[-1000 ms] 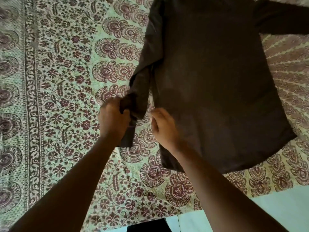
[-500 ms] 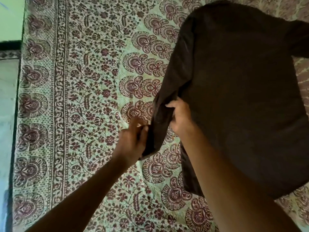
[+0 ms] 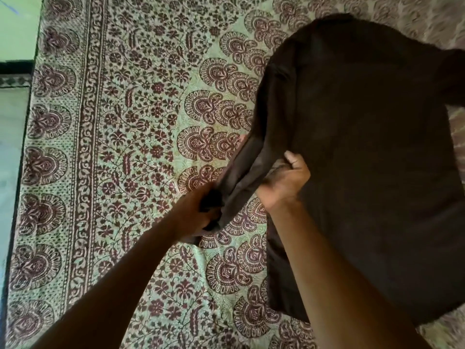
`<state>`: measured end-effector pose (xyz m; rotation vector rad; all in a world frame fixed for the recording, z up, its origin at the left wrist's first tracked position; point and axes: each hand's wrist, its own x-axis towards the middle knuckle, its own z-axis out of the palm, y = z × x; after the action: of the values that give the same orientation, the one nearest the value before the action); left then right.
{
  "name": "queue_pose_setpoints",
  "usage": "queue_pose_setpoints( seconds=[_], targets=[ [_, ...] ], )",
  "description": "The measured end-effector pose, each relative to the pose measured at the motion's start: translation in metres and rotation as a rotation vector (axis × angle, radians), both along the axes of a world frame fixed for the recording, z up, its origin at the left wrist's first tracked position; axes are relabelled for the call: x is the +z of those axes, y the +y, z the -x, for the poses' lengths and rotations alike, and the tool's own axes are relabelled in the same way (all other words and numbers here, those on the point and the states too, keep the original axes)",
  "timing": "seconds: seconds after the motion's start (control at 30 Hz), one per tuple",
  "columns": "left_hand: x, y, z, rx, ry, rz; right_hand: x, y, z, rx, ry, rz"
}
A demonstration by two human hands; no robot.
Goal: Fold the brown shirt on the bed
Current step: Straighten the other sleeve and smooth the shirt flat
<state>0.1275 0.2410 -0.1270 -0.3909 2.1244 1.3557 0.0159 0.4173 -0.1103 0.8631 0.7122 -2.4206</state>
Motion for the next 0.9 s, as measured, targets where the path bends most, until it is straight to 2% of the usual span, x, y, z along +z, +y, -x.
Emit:
queue_pose_setpoints(
  seconds=[0.1,0.2,0.3,0.37,0.67,0.73,0.8,0.9],
  targets=[
    [0.011,0.000,-0.003,0.090,-0.024,0.230,0.010,0.007,0.005,0.094,-0.007,-0.033],
    [0.024,-0.011,0.000,0.191,0.056,0.417,0.007,0.005,0.011,0.200,-0.033,-0.279],
    [0.030,-0.028,0.007,0.312,0.065,0.408,-0.009,0.002,0.022,0.222,-0.222,-0.436],
    [0.031,-0.040,0.007,0.345,0.065,0.414,-0.019,-0.005,0.025,0.224,-0.244,-0.475],
    [0.025,-0.110,0.014,0.184,0.166,0.878,-0.048,-0.035,0.029,0.061,-0.210,-0.677],
    [0.022,-0.128,0.017,0.182,0.185,0.898,-0.046,-0.044,0.029,-0.006,-0.238,-0.605],
    [0.024,-0.143,0.020,0.227,0.206,0.831,-0.047,-0.053,0.031,-0.033,-0.267,-0.539],
    [0.031,-0.167,0.023,0.256,0.208,0.751,-0.047,-0.068,0.030,0.016,-0.235,-0.562]
  ],
)
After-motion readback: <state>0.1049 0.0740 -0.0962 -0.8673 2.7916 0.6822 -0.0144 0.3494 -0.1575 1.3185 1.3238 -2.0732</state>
